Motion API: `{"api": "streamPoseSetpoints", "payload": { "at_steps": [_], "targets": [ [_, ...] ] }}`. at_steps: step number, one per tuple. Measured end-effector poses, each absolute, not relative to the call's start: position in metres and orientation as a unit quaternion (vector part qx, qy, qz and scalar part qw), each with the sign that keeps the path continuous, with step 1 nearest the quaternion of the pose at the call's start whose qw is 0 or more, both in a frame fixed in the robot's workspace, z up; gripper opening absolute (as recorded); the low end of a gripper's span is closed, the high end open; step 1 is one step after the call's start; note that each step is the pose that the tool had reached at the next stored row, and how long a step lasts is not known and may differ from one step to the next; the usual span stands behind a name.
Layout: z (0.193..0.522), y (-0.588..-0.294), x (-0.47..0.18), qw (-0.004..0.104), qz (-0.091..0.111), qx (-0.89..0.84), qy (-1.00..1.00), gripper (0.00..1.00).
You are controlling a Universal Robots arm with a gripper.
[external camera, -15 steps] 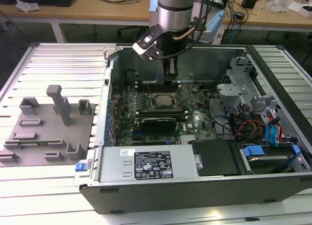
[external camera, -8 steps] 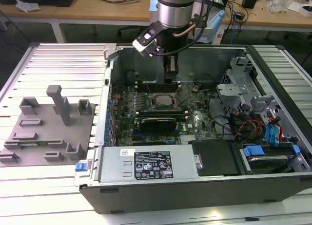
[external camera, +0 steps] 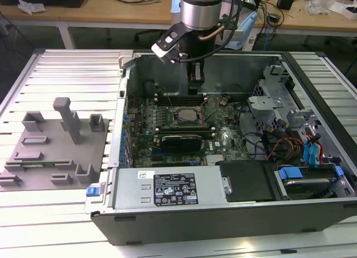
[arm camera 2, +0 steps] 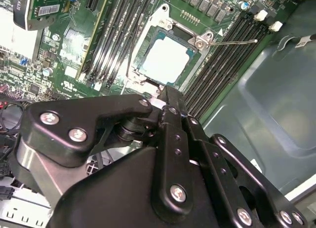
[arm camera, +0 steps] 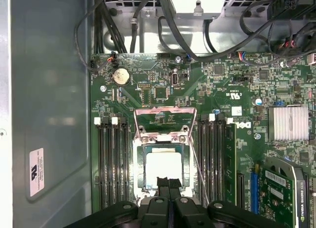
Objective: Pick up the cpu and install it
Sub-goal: 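Close the cpu cover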
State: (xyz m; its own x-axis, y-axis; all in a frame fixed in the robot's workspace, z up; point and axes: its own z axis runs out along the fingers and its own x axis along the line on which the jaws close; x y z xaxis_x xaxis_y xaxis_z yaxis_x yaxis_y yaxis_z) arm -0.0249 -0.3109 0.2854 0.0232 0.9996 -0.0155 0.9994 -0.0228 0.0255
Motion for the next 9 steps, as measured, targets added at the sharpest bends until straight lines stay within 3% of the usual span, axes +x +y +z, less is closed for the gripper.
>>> {"api": "streamPoseSetpoints", "payload": {
  "at_steps": [9],
  "targets": [
    [0.285, -0.311, -0.002, 0.013, 0.002, 0.715, 0.699, 0.11]
  ]
}}
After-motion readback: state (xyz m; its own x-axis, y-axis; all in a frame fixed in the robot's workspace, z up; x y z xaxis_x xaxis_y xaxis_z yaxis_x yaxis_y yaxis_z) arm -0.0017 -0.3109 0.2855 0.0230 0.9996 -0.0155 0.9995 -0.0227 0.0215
